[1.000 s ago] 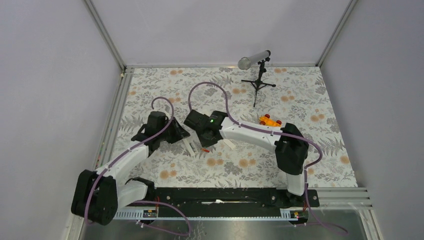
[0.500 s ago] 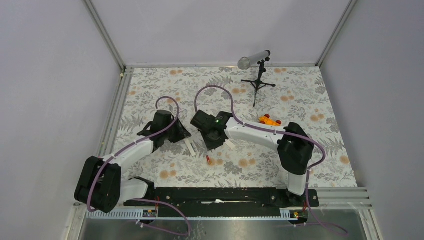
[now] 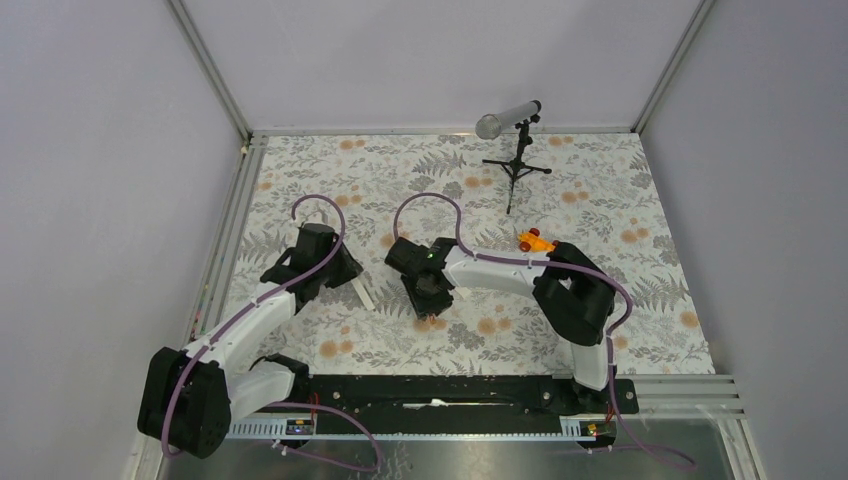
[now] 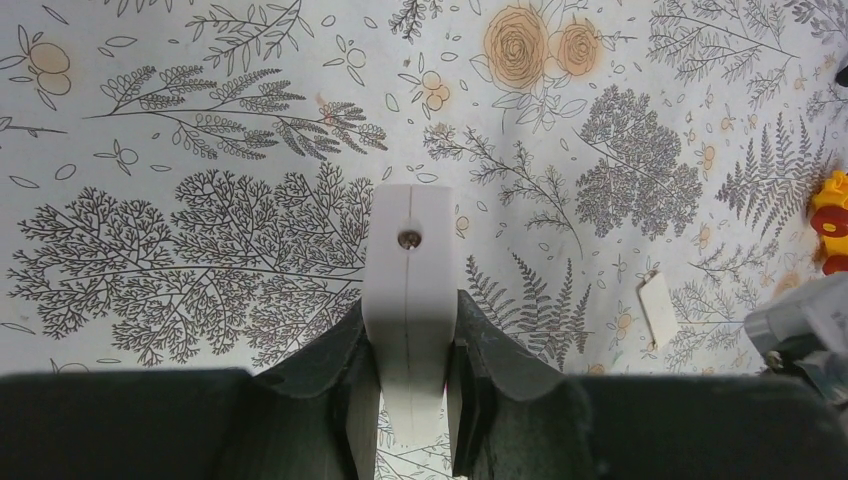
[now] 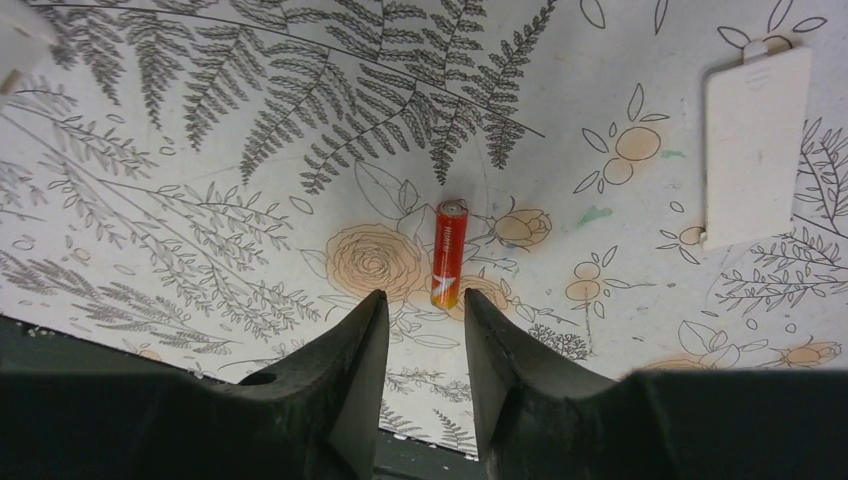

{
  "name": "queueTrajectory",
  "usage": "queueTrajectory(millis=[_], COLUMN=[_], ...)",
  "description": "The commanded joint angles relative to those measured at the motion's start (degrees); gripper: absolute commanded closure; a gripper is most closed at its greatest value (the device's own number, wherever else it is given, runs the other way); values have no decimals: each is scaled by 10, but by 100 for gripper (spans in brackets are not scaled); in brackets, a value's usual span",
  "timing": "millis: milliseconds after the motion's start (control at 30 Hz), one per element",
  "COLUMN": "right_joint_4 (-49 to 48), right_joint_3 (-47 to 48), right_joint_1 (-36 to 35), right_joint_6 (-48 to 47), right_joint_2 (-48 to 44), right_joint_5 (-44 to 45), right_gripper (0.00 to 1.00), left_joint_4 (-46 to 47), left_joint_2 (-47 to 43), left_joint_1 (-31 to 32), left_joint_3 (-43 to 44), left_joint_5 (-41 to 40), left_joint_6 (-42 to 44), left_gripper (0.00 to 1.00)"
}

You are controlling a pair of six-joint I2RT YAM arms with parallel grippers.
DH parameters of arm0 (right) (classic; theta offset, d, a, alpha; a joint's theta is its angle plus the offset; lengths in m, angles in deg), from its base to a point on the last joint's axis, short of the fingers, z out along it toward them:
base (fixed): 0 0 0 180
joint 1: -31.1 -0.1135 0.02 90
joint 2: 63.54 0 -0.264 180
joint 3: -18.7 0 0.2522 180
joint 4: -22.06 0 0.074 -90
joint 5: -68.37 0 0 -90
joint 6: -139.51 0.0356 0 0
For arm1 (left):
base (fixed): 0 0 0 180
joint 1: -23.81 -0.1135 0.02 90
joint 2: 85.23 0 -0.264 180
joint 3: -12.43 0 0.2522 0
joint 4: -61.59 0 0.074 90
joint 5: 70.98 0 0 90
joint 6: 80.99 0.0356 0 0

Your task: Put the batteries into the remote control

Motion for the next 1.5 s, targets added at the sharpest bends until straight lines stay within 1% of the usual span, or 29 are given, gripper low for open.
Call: queueTrajectory(millis=[0, 100, 233, 400, 433, 467, 500, 533, 567, 600, 633, 700, 733, 800, 867, 933, 967, 1033, 1133, 1233, 1467], right_joint_4=[-6, -12, -17, -16, -15, -13, -12, -12, -13, -14, -13, -14, -10, -6, -19, -39, -48, -62, -61, -56, -28], right_joint_3=[-9, -16, -22, -25, -23, -21, -17, -15, -12, -8, -5, 2, 7, 16, 14, 11, 11, 18, 44, 57, 52], right_joint_1=[-2, -2, -2, -2, -1, -1, -1, -1, -1, -1, 0, 6, 11, 18, 18, 18, 18, 18, 18, 18, 18], right_joint_6=[12, 15, 25, 44, 46, 48, 48, 48, 45, 39, 34, 17, 1, -32, -72, -135, -161, -210, -245, -254, -256], right_joint_2=[13, 23, 25, 21, 20, 18, 14, 7, -3, -12, -20, -32, -33, -32, -34, -27, -22, -6, 24, 39, 47], right_joint_5=[18, 25, 31, 44, 43, 40, 38, 37, 36, 36, 35, 31, 27, 25, 44, 50, 55, 65, 93, 85, 67], right_gripper=[60, 64, 72, 75, 74, 67, 60, 51, 44, 40, 39, 39, 41, 47, 55, 60, 59, 54, 49, 47, 45], left_joint_4=[11, 10, 9, 8, 6, 5, 1, -1, -5, -9, -12, -22, -28, -44, -63, -77, -81, -92, -102, -103, -102], left_joint_2=[-10, -13, -16, -22, -24, -25, -28, -31, -33, -36, -39, -46, -50, -59, -69, -80, -85, -91, -97, -104, -105], left_joint_1=[-3, -3, -3, -3, -4, -4, -4, -4, -5, -5, -6, -10, -12, -19, -29, -38, -43, -48, -51, -51, -53], left_joint_3=[23, 23, 22, 21, 21, 21, 22, 24, 24, 26, 27, 30, 31, 36, 41, 45, 48, 51, 52, 46, 42], left_joint_5=[-14, -12, -12, -12, -12, -14, -17, -21, -25, -28, -31, -37, -41, -50, -61, -67, -67, -67, -65, -64, -68], left_joint_6=[8, 9, 10, 9, 9, 10, 10, 11, 12, 13, 15, 17, 18, 18, 17, 19, 22, 26, 29, 27, 25], left_gripper=[100, 100, 100, 100, 100, 100, 100, 100, 100, 100, 100, 100, 100, 100, 100, 100, 100, 100, 100, 100, 100])
